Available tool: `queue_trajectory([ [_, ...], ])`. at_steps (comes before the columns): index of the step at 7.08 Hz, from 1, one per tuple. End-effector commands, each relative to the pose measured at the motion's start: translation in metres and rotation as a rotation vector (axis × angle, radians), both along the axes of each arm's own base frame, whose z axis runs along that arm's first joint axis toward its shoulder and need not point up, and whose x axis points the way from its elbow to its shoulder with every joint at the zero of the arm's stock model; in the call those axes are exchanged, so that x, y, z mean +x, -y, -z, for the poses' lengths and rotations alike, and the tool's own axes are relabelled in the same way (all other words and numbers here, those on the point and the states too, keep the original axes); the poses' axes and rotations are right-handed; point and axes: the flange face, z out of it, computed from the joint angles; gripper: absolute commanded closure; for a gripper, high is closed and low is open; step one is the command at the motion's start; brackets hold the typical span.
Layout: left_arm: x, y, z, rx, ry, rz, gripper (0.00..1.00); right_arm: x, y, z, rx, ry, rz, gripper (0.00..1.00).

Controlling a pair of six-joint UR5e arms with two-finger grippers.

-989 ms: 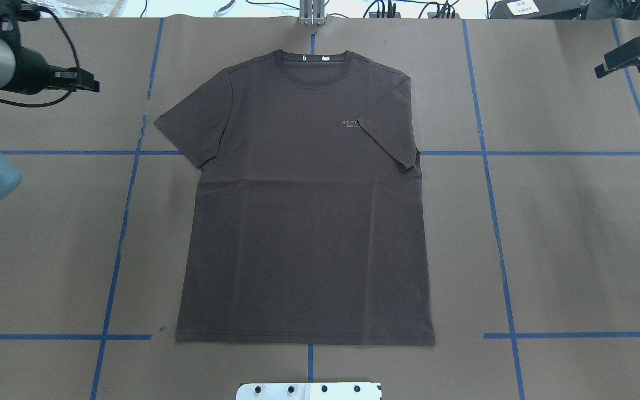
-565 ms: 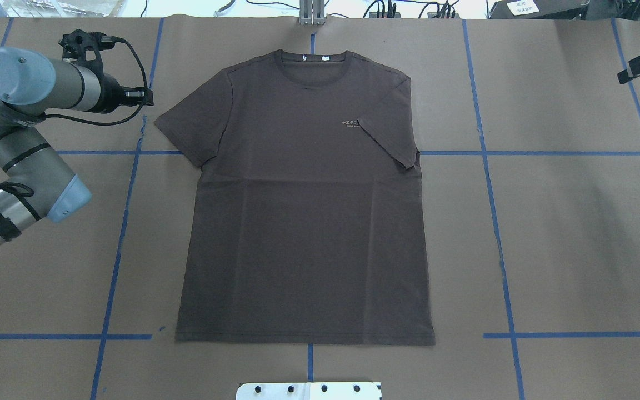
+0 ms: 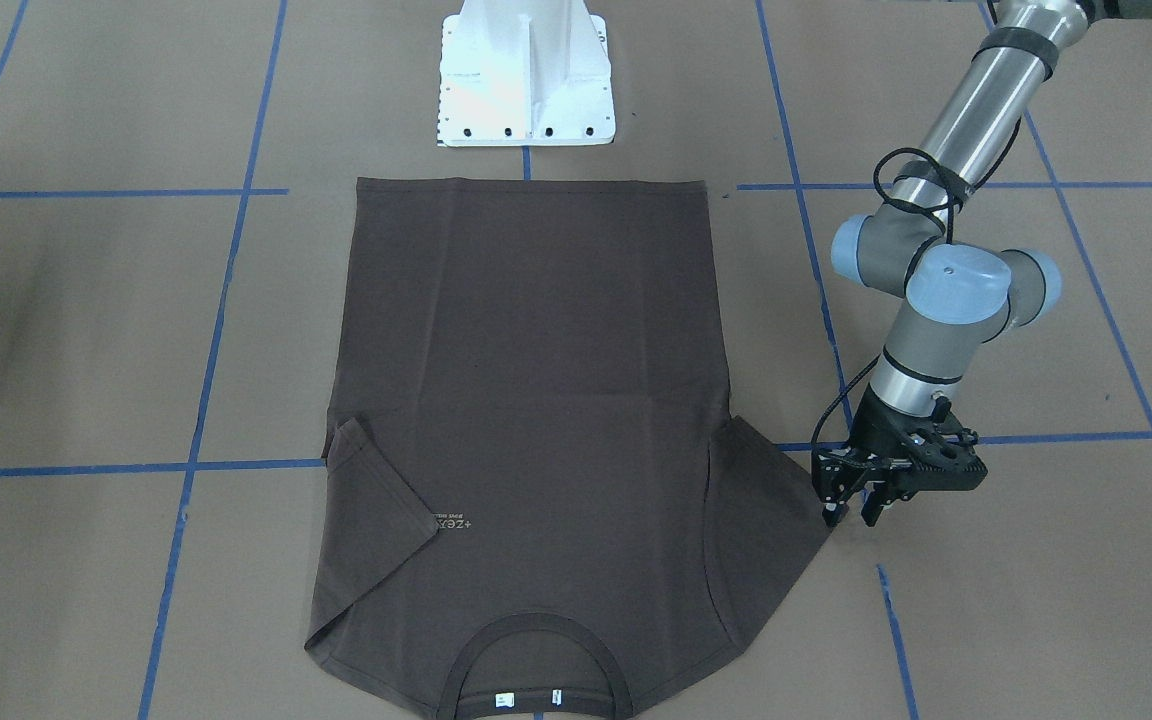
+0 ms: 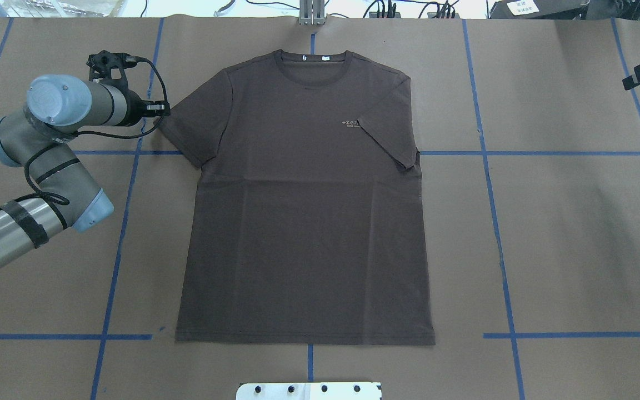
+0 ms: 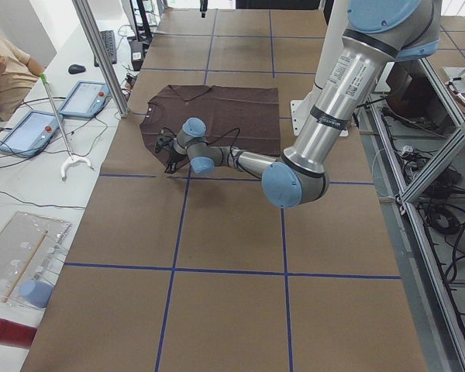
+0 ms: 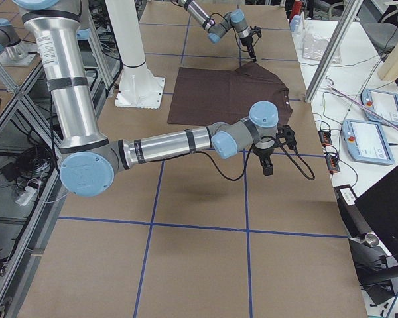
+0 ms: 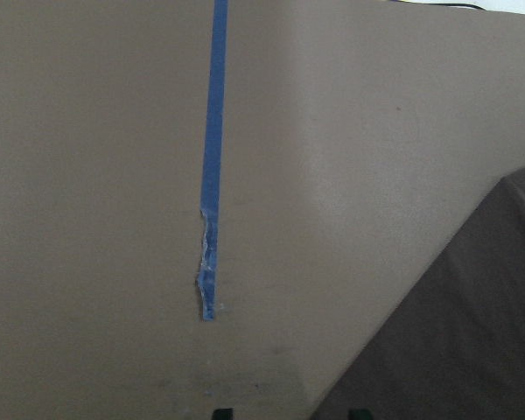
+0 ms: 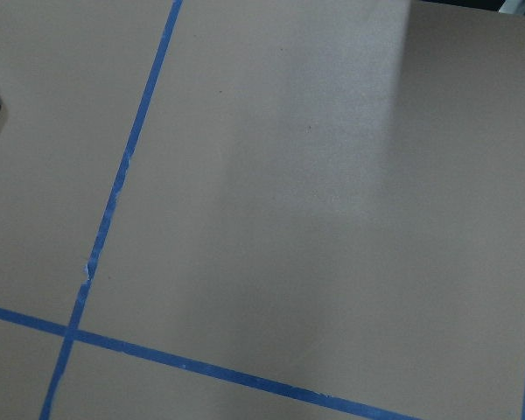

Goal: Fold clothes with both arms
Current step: 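Lift the right gripper away while the left gripper moves to the sleeve nearest it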

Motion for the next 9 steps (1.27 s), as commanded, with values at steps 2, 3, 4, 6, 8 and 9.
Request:
queue_trajectory([
  [2,0.0046,-0.0025,0.0005,0.006,0.000,-0.006,0.48,0.0015,-0.0034,-0.0061,-0.009,-0.005,-0.002,0.00],
  [3,0.0052,-0.0034,-0.0006,0.006,0.002,-0.009,0.51,0.0017,-0.0033,-0.0063,-0.009,-0.006,-0.003,0.00],
  [4,0.0081,-0.0053,-0.0006,0.006,0.002,-0.013,0.54,0.0015,-0.0035,-0.0063,-0.011,-0.004,-0.002,0.00],
  [6,0.0100,-0.0066,-0.0006,0.009,0.005,-0.019,0.54,0.0033,-0.0032,-0.0073,-0.013,-0.006,-0.005,0.00],
  [8,0.0106,-0.0076,-0.0018,0.010,0.007,-0.022,0.54,0.0043,-0.0030,-0.0074,-0.013,-0.007,-0.008,0.00],
  [9,0.0105,-0.0077,-0.0010,0.010,0.005,-0.021,0.54,0.0043,-0.0036,-0.0082,-0.015,-0.006,-0.007,0.00],
])
